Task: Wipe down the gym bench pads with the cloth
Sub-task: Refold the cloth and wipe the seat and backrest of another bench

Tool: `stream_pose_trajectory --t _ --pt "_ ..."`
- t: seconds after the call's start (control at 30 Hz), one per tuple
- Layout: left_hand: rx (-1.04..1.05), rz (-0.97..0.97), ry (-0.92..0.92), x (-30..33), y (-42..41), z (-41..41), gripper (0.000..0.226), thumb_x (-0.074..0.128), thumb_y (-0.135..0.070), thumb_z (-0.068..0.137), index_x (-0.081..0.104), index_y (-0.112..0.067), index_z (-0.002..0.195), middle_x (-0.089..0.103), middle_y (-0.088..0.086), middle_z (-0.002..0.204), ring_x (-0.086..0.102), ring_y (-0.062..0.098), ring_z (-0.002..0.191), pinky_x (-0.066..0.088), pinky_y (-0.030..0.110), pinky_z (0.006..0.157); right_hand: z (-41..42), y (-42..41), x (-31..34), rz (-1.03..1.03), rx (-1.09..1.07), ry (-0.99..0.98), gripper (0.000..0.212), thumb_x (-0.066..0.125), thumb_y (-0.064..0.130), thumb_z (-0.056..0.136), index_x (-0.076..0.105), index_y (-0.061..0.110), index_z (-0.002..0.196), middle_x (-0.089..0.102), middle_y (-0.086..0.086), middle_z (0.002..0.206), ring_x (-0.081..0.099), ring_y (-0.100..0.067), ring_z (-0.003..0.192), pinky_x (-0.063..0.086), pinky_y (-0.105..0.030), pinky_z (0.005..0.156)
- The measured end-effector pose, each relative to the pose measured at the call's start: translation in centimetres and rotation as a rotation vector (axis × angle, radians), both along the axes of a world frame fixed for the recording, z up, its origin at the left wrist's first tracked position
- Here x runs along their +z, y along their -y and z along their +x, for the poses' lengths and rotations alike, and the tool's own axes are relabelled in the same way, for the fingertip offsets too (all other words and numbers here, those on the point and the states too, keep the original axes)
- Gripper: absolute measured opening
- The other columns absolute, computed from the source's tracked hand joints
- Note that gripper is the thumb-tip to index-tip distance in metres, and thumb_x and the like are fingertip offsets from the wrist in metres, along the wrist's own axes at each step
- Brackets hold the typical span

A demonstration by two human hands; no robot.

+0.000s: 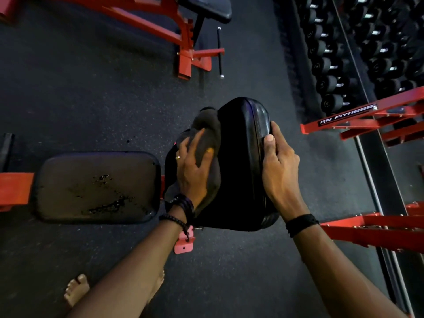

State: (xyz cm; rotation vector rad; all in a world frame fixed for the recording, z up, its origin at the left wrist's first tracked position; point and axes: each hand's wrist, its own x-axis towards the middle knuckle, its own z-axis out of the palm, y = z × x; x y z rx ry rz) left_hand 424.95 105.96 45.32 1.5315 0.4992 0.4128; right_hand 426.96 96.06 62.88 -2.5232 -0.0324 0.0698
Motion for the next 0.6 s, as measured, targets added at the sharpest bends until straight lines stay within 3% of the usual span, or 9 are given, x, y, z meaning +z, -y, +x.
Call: stream_pose_trajectory --t 0.1,0.2,0.27,0.33,0.4,0.43,0.5,0.53,0.6 --pt "-0.048 -0.23 -0.156 -7.3 -2.6 1.4 0.055 0.049 -0.065 0.086 0.055 -0.037 0.133 0.057 0.003 0.132 0.057 0.021 0.118 0.046 0.047 0.102 0.0 -0.1 0.1 -0.006 0.001 0.004 0.045 0.032 0.025 0.108 0.038 0.015 0.151 0.055 0.025 0.094 0.045 0.035 0.075 0.027 0.009 0.068" --pt "-0.034 -0.397 -0.322 -11.4 -3.8 1.1 0.071 0.05 -0.062 0.082 0.05 -0.023 0.142 0.057 0.01 0.135 0.055 0.029 0.123 0.043 0.042 0.103 0.0 0.0 0.0 -0.016 -0.006 0.002 0.045 0.031 0.026 0.107 0.039 0.017 0.15 0.058 0.021 0.086 0.053 0.026 0.078 0.031 0.006 0.067" --pt "0.036 -0.464 -0.303 -9.3 -2.7 0.6 0.053 0.055 -0.042 0.093 0.05 -0.018 0.14 0.053 0.011 0.14 0.049 0.028 0.131 0.038 0.036 0.107 0.0 0.1 -0.1 -0.028 0.002 0.006 0.045 0.031 0.027 0.107 0.039 0.019 0.15 0.06 0.022 0.088 0.053 0.026 0.08 0.033 0.004 0.068" --pt "0.008 -0.425 -0.148 -6.6 -1.3 -0.5 0.037 0.052 -0.028 0.097 0.051 -0.037 0.133 0.048 0.001 0.142 0.046 0.015 0.132 0.035 0.026 0.109 -0.1 0.1 0.1 -0.04 0.011 0.007 0.045 0.031 0.027 0.107 0.039 0.019 0.151 0.067 0.01 0.102 0.048 0.024 0.094 0.037 -0.002 0.07" --pt "-0.026 -0.334 -0.029 -6.1 -0.4 -0.8 0.039 0.053 -0.03 0.095 0.048 -0.051 0.128 0.047 -0.004 0.141 0.045 0.01 0.132 0.034 0.023 0.109 0.0 0.0 0.1 -0.063 0.025 0.015 0.046 0.03 0.032 0.107 0.038 0.021 0.151 0.069 0.007 0.11 0.054 0.021 0.097 0.043 -0.009 0.081" --pt "-0.007 -0.321 -0.039 -7.1 -0.7 0.0 0.039 0.055 -0.031 0.095 0.049 -0.047 0.129 0.048 -0.001 0.142 0.046 0.012 0.131 0.035 0.024 0.109 0.1 0.0 -0.1 -0.06 0.031 0.022 0.048 0.028 0.038 0.106 0.039 0.023 0.15 0.069 0.008 0.11 0.059 0.013 0.099 0.046 -0.015 0.091" --pt "0.083 -0.439 -0.16 -10.6 -1.9 1.9 0.041 0.057 -0.029 0.097 0.05 -0.021 0.136 0.051 0.008 0.139 0.051 0.02 0.125 0.04 0.028 0.103 0.1 0.0 -0.4 -0.063 0.046 0.037 0.054 0.025 0.048 0.101 0.041 0.028 0.148 0.068 0.004 0.117 0.063 -0.012 0.11 0.047 -0.04 0.102" --pt "0.113 -0.525 -0.257 -12.5 -2.7 2.9 0.045 0.057 -0.03 0.097 0.049 -0.01 0.138 0.053 0.01 0.138 0.052 0.022 0.124 0.041 0.029 0.099 0.1 0.0 -0.5 -0.068 0.047 0.049 0.055 0.024 0.048 0.1 0.041 0.028 0.148 0.066 0.005 0.117 0.062 -0.019 0.113 0.046 -0.046 0.103" --pt "0.124 -0.59 -0.406 -15.5 -4.1 3.9 0.053 0.058 -0.035 0.096 0.049 -0.006 0.14 0.053 0.012 0.139 0.051 0.028 0.126 0.042 0.031 0.099 0.1 0.0 -0.6 -0.07 0.042 0.057 0.054 0.025 0.047 0.1 0.041 0.028 0.149 0.066 0.007 0.119 0.061 -0.02 0.114 0.045 -0.048 0.104"
